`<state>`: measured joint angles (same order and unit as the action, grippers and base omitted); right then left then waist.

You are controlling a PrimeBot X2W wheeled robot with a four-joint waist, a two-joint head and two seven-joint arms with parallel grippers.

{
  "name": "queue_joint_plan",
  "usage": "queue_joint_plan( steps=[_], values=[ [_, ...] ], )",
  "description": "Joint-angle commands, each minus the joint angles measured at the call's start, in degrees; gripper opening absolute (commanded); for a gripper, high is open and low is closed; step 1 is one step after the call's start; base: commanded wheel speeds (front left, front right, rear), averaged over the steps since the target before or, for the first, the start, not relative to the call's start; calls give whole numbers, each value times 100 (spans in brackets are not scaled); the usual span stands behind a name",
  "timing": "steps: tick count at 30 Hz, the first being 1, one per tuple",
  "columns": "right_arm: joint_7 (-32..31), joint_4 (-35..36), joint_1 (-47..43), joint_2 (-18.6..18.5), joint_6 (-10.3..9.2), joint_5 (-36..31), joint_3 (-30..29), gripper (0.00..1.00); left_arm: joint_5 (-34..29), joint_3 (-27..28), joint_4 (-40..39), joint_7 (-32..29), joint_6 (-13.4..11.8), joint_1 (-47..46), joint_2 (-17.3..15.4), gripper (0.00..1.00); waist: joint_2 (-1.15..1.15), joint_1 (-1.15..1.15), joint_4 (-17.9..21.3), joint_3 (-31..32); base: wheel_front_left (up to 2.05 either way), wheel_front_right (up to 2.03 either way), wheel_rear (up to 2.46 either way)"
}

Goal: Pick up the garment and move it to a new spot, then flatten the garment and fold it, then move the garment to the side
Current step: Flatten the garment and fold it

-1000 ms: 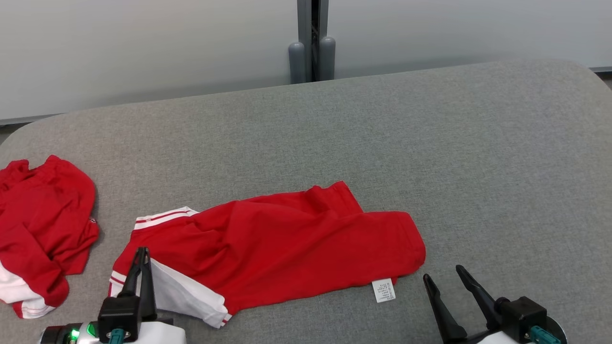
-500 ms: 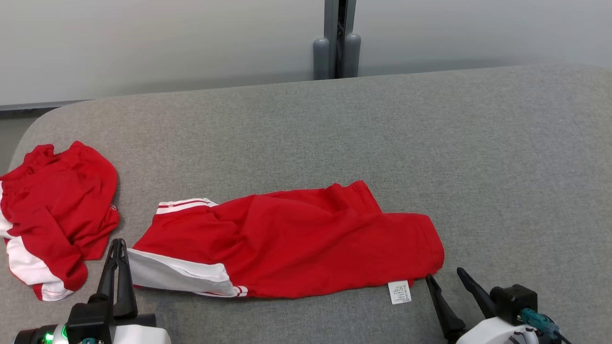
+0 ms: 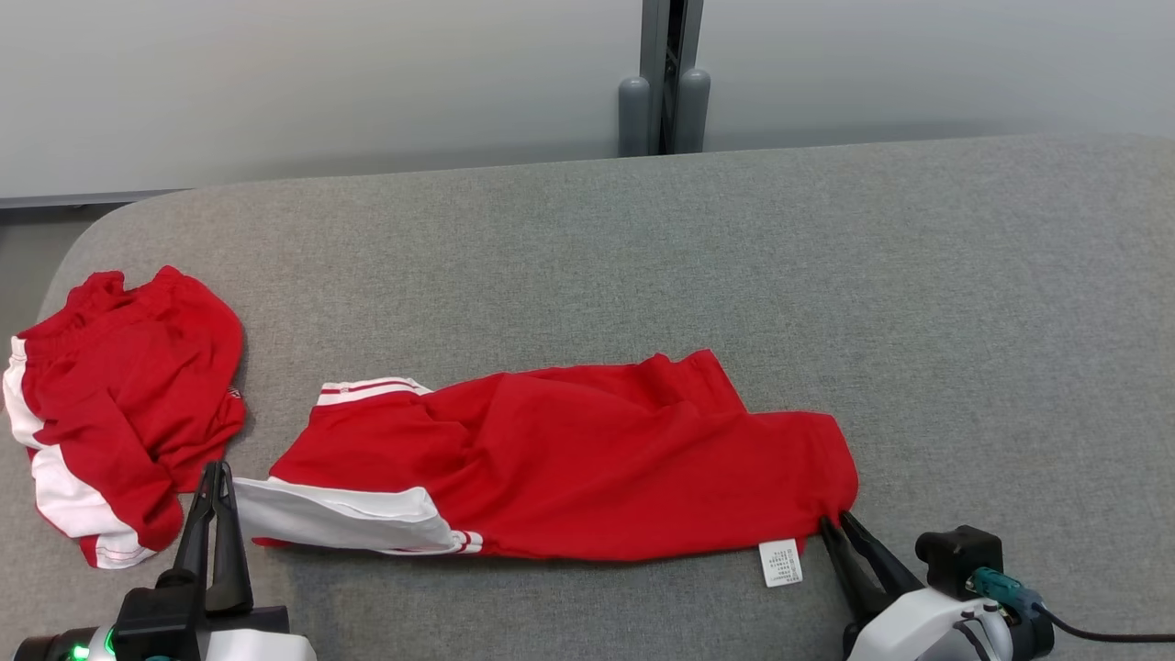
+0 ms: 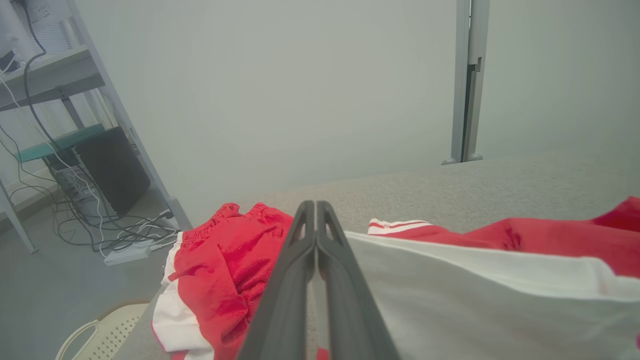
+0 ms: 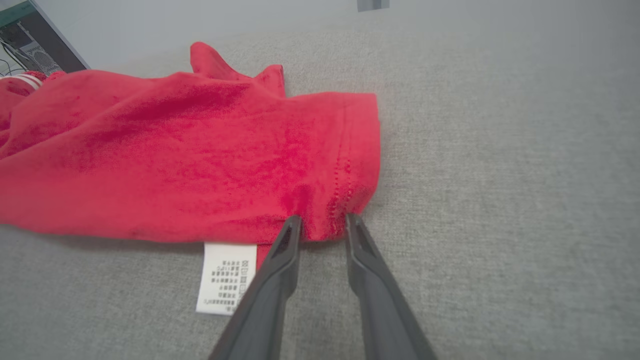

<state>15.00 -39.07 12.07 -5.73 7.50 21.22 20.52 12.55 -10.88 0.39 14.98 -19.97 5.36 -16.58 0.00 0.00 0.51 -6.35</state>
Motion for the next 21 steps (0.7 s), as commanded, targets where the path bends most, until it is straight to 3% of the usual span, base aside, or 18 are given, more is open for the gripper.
queue_joint_plan(
  steps=[1, 2, 7, 12, 21],
  values=[
    [32, 73, 12, -82, -1, -4, -45, 4, -37, 51, -49, 24, 1, 1, -39, 0, 0, 0, 11, 1, 0, 0, 0],
    [32, 103, -8, -106, -1, -20, -59, 0, -36, 65, -66, 24, -11, 7, -46, 0, 0, 0, 21, 5, 0, 0, 0],
    [32, 367, -74, -187, -1, -105, -223, 0, -64, 133, -201, 24, -38, 10, -85, 0, 0, 0, 86, 12, 0, 0, 0],
    [32, 1060, -199, -289, -1, -231, -511, 0, -104, 275, -587, 23, 60, -208, -184, 0, 0, 0, 190, 72, 0, 0, 0],
    [32, 2583, 105, -646, -1, -474, -803, 0, 69, 412, -1465, 19, 626, -1089, -488, 0, 0, 0, 464, 327, 0, 0, 0]
  ],
)
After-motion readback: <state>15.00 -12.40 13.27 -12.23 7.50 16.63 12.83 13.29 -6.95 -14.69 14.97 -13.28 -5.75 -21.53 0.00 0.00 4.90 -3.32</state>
